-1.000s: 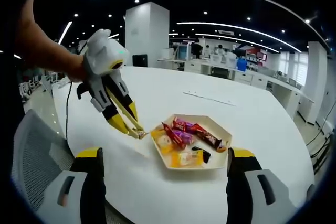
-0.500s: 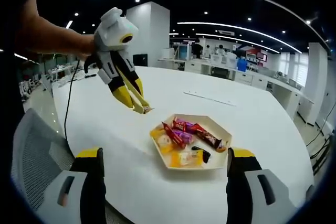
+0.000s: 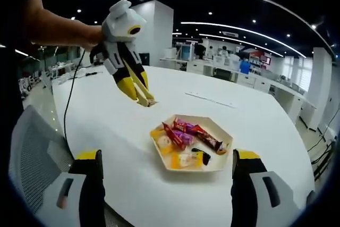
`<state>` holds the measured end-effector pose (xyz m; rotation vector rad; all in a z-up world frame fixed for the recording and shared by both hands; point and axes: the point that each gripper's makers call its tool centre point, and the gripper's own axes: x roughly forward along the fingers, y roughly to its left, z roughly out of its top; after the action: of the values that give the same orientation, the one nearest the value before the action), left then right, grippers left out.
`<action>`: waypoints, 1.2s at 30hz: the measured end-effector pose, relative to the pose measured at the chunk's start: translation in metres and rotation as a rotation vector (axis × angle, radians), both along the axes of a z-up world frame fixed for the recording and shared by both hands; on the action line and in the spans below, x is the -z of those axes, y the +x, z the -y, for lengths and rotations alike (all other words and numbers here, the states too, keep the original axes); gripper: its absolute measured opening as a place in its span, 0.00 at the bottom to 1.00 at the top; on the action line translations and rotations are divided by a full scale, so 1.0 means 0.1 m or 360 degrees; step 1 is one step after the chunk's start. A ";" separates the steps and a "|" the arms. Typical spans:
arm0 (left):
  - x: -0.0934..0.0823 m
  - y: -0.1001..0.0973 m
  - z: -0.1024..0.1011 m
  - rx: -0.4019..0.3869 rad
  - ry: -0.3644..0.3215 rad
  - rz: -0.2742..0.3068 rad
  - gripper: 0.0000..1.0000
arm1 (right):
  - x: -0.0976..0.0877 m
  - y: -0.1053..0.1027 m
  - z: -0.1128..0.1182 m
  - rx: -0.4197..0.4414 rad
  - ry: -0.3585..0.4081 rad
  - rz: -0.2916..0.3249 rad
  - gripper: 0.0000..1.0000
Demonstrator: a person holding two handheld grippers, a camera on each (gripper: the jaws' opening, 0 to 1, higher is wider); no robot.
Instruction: Place the target food into the container with the food tongs after gripping and lifting it, then release it inside without dropping or visibly crushing the food.
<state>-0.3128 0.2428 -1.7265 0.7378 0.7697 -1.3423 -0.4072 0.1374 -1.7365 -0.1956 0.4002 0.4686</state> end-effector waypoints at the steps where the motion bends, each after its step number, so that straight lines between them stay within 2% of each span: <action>1: 0.00 0.00 0.01 0.0012 0.0003 0.0000 0.18 | 0.01 0.00 0.00 0.0000 -0.0003 -0.0006 1.00; 13: 0.03 0.11 0.27 0.0046 0.0013 -0.0002 0.18 | 0.00 -0.01 -0.03 -0.0012 -0.0010 -0.0003 0.99; 25: 0.04 0.27 0.79 0.0102 0.0008 0.0002 0.19 | -0.01 -0.01 -0.02 0.0003 0.0014 -0.0003 0.98; 36: 0.07 0.43 1.17 0.0149 0.0023 0.0022 0.17 | -0.04 -0.01 -0.02 0.0005 0.0060 0.0001 0.97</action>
<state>-0.2694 0.1255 -1.7333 0.8019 0.7420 -1.4161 -0.4080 0.1397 -1.7326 -0.1583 0.3904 0.4725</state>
